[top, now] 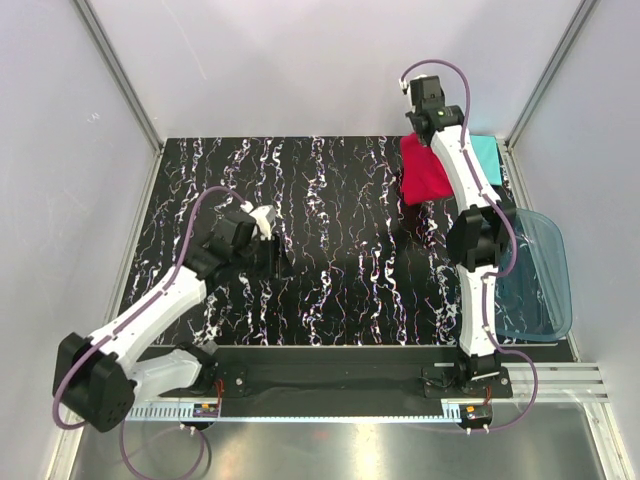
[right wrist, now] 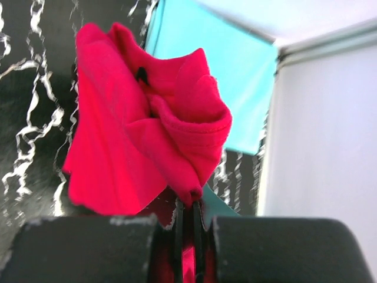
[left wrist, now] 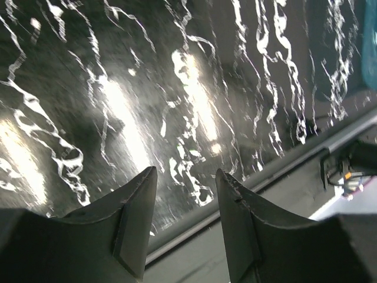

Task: Fold and stack the t-shirts
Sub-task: Neatly place the folded tshirt to the corner

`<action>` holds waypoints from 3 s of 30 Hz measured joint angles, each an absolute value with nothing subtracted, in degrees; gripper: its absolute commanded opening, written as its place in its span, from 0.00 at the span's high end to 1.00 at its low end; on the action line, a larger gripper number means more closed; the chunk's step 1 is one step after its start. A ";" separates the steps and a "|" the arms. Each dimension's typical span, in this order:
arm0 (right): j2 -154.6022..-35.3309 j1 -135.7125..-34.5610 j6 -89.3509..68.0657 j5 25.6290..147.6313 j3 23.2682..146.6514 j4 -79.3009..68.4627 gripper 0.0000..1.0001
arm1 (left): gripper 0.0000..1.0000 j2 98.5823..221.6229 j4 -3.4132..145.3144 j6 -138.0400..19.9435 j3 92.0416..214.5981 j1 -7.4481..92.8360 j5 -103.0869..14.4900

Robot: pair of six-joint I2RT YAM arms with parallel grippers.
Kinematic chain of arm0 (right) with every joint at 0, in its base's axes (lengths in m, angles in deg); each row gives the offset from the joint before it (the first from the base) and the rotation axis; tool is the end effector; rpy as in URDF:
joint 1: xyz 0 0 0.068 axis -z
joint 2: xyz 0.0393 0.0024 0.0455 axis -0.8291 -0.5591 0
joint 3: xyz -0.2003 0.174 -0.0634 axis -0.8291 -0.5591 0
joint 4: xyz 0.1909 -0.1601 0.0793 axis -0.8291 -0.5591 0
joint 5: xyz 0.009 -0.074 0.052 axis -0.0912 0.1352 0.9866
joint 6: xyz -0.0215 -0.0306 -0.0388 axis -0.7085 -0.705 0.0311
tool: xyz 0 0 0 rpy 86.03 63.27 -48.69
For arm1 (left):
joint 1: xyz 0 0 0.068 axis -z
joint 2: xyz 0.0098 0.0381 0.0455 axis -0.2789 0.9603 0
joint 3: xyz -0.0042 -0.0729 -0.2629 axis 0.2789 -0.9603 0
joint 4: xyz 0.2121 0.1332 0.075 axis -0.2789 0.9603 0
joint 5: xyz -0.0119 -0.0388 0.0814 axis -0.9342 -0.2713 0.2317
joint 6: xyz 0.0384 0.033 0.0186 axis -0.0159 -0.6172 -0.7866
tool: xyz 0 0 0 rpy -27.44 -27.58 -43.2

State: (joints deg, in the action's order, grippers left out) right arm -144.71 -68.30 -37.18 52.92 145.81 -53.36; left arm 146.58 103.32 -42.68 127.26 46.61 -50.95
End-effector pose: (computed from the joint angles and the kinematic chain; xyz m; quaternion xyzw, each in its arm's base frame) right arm 0.4998 0.0929 0.3251 -0.1596 0.8832 -0.2315 0.3753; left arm 0.1876 -0.1209 0.2594 0.0684 0.9182 -0.2860 0.2653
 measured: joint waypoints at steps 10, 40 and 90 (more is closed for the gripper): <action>-146.17 -66.21 -44.35 55.92 153.24 -54.62 1.00 | 0.51 151.20 100.19 -43.08 127.30 42.98 -54.15; -146.13 -59.50 -45.47 66.85 156.00 -49.29 1.00 | 0.51 155.79 98.81 -43.45 126.49 41.63 -57.95; -144.82 -58.36 -26.52 84.92 154.99 -50.95 1.00 | 0.51 164.81 96.95 -44.06 128.92 38.06 -62.39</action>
